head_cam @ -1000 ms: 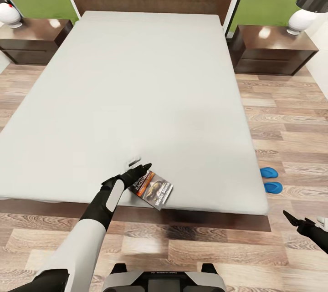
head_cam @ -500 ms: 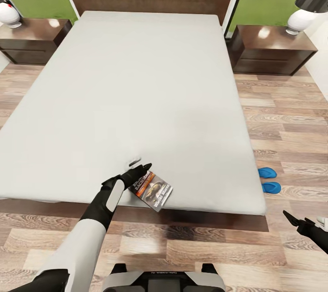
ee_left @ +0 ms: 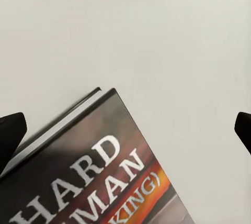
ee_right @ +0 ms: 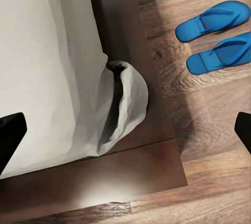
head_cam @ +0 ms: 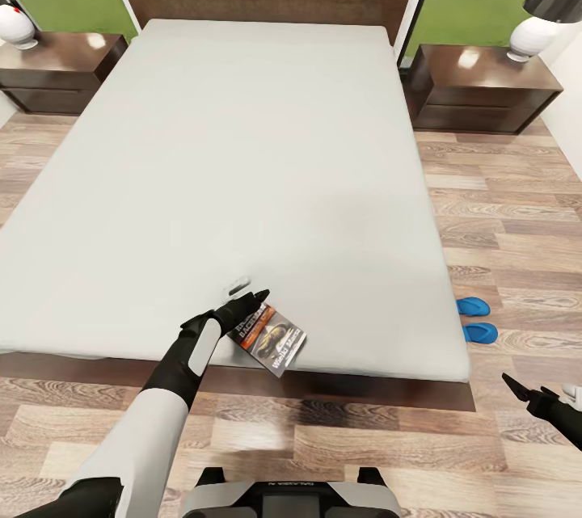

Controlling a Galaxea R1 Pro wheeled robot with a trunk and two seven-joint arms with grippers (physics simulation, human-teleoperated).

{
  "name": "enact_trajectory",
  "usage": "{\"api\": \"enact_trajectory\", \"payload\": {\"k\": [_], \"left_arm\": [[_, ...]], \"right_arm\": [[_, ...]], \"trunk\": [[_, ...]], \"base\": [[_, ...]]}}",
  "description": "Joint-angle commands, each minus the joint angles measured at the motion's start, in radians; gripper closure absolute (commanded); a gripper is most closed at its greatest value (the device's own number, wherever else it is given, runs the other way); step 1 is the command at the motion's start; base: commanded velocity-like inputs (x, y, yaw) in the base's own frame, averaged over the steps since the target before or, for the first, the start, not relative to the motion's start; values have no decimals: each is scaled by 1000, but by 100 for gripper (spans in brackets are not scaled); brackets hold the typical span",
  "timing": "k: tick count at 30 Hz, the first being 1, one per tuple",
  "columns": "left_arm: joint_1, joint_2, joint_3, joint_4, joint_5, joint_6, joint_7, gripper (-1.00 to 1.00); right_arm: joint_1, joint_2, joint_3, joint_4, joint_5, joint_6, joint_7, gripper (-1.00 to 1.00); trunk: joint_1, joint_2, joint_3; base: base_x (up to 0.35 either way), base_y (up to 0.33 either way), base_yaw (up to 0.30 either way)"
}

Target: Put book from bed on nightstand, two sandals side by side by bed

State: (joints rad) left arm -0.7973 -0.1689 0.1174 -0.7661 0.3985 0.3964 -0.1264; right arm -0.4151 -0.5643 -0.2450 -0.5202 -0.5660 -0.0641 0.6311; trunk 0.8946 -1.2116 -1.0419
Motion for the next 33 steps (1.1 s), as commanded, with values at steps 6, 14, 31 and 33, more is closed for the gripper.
{"api": "enact_trajectory", "payload": {"k": [6,14,31,33], "left_arm": [[0,-1,6,-1,5,8,-4,-100],[0,-1,7,-1,5,8,-4,-100],[0,-1,6,-1,5,10,-4,-100],[0,-1,6,-1,5,10,-4,-100]], "right_arm": [[-1,0,0,2,-6,0,6,-100],[-1,0,0,2,-6,0,6,-100],[-1,0,0,2,-6,0,6,-100],[-1,0,0,2,-6,0,6,-100]], "trunk": [[0,0,0],[0,0,0],[-15,28,12],[-23,42,18]], "base": [[0,0,0],[0,0,0],[0,0,0],[0,0,0]]}}
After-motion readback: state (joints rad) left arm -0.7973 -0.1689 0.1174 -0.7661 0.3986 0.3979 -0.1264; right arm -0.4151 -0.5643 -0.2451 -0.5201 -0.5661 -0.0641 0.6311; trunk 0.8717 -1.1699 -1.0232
